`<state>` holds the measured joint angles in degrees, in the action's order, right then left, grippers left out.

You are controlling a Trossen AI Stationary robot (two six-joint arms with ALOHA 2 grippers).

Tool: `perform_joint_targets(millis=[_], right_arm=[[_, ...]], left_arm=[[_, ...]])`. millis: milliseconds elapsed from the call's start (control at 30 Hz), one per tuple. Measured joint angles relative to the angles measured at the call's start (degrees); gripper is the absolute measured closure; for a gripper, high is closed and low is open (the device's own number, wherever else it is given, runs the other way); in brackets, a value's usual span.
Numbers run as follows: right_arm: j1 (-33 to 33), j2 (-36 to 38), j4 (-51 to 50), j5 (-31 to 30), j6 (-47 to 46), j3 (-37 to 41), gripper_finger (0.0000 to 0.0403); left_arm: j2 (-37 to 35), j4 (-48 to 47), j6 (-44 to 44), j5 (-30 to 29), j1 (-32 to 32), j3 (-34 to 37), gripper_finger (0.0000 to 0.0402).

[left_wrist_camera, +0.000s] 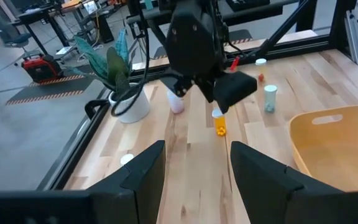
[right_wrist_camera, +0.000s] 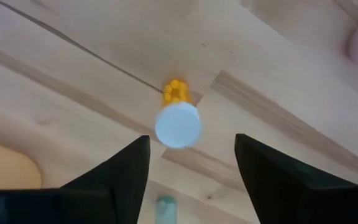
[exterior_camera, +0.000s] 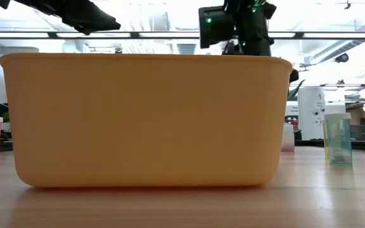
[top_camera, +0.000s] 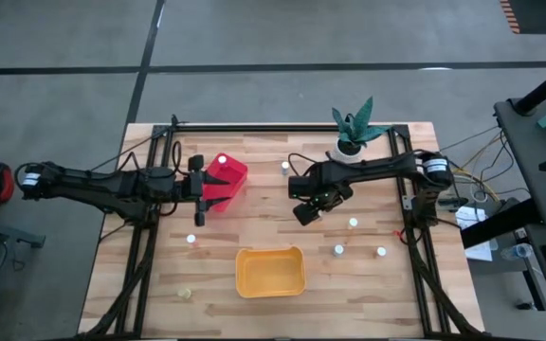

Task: Pick and place medicine bottles into bin by pill shape (circle, oval)
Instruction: Put the orange tablet bottle into the yellow bin

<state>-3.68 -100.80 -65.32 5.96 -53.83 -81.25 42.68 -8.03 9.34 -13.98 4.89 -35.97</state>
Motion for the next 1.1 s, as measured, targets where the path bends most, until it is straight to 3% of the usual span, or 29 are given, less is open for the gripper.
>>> perform_joint_targets(millis=[333,733,1000,1100], right_arm=[[0.0,-3.3,1.8,-0.1,2.3,0.0,0.0189],[0.0,-3.4,2.8,-0.1,3.5,0.0,0.0297],[0.1,-0.4,3.3,-0.3,7.1,-0.1,0.0286],[1.1,2.4,5.4,-3.1,10.1,-0.1,0.0287]], left_arm=[[0.0,0.0,0.0,0.0,0.0,0.0,0.0235],[0.0,0.0,0.0,0.0,0.0,0.0,0.0235],[0.0,0.0,0.1,0.0,0.0,0.0,0.0235],[0.0,0.2,0.1,0.0,0.0,0.0,0.0235]])
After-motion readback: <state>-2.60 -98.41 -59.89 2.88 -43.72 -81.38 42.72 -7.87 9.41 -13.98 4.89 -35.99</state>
